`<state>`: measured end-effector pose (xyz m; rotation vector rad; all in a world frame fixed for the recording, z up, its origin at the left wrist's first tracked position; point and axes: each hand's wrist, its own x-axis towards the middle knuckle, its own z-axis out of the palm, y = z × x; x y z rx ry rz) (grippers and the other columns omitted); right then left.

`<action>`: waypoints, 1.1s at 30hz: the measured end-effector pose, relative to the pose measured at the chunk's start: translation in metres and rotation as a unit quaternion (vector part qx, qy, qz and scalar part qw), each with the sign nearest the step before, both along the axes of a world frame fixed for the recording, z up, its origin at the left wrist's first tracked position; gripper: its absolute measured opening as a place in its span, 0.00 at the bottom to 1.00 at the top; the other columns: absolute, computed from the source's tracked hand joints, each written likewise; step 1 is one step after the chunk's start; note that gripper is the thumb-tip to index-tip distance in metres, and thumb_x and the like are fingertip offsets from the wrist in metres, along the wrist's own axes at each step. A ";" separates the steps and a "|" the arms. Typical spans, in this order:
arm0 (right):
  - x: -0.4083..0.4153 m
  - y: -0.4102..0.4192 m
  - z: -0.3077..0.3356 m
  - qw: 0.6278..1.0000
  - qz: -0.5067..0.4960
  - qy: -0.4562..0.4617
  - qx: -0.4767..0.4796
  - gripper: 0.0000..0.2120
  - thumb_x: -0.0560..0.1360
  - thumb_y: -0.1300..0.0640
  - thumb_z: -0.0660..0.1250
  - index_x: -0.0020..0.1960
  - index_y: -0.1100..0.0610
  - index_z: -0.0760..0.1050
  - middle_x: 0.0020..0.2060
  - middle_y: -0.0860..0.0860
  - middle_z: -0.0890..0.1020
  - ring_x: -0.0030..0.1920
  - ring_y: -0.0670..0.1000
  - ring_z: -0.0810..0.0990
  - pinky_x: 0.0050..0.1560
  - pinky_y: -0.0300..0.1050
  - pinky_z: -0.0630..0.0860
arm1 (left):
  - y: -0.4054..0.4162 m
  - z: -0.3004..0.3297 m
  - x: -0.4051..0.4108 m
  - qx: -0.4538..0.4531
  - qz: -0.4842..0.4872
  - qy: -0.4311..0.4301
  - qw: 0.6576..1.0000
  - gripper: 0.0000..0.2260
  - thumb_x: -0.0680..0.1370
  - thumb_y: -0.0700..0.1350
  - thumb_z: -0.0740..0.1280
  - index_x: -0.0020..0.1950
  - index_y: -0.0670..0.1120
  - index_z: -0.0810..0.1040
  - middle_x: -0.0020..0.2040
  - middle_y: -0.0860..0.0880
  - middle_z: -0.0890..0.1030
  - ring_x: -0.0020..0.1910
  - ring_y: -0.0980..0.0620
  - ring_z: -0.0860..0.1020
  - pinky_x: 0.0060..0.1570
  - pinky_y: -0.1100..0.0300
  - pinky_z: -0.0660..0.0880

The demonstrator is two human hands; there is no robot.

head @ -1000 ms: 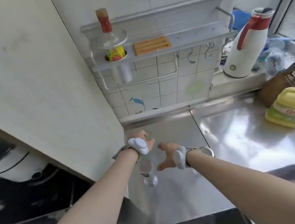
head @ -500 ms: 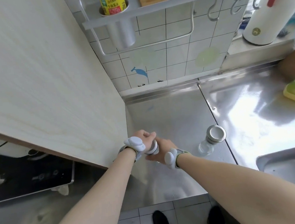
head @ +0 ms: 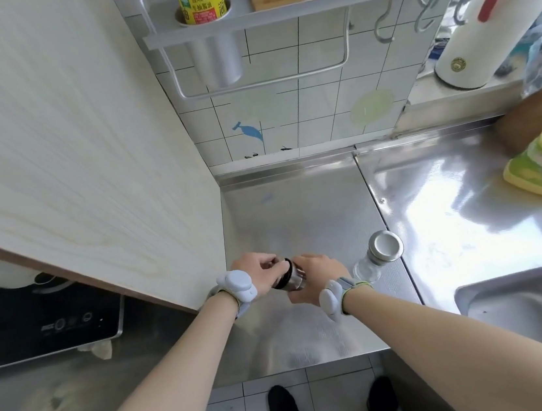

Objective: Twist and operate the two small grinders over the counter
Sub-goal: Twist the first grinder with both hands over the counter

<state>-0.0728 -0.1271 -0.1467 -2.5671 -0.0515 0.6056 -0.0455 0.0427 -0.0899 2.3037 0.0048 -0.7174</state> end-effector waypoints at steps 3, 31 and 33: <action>-0.006 -0.010 -0.003 0.999 -0.033 -0.002 0.015 0.16 0.66 0.43 0.72 0.49 0.48 0.73 0.45 0.46 0.78 0.45 0.55 0.80 0.41 0.47 0.74 | 0.000 -0.005 0.001 -0.038 0.046 0.005 0.998 0.06 0.70 0.55 0.70 0.36 0.56 0.79 0.36 0.52 0.83 0.38 0.55 0.78 0.40 0.67 0.72; -0.020 -0.022 -0.032 0.982 -0.150 -0.044 0.103 0.16 0.68 0.46 0.73 0.52 0.49 0.72 0.41 0.45 0.79 0.43 0.52 0.79 0.43 0.48 0.76 | -0.003 -0.117 0.007 0.117 0.046 -0.029 0.992 0.13 0.73 0.47 0.67 0.57 0.49 0.75 0.56 0.47 0.78 0.53 0.46 0.78 0.51 0.57 0.74; -0.024 -0.024 -0.030 0.984 -0.137 -0.051 0.104 0.17 0.68 0.46 0.73 0.53 0.50 0.73 0.42 0.45 0.79 0.43 0.53 0.79 0.43 0.48 0.76 | -0.008 -0.094 0.004 -0.013 0.105 -0.053 0.993 0.06 0.75 0.46 0.66 0.51 0.52 0.79 0.48 0.52 0.83 0.47 0.50 0.81 0.47 0.60 0.76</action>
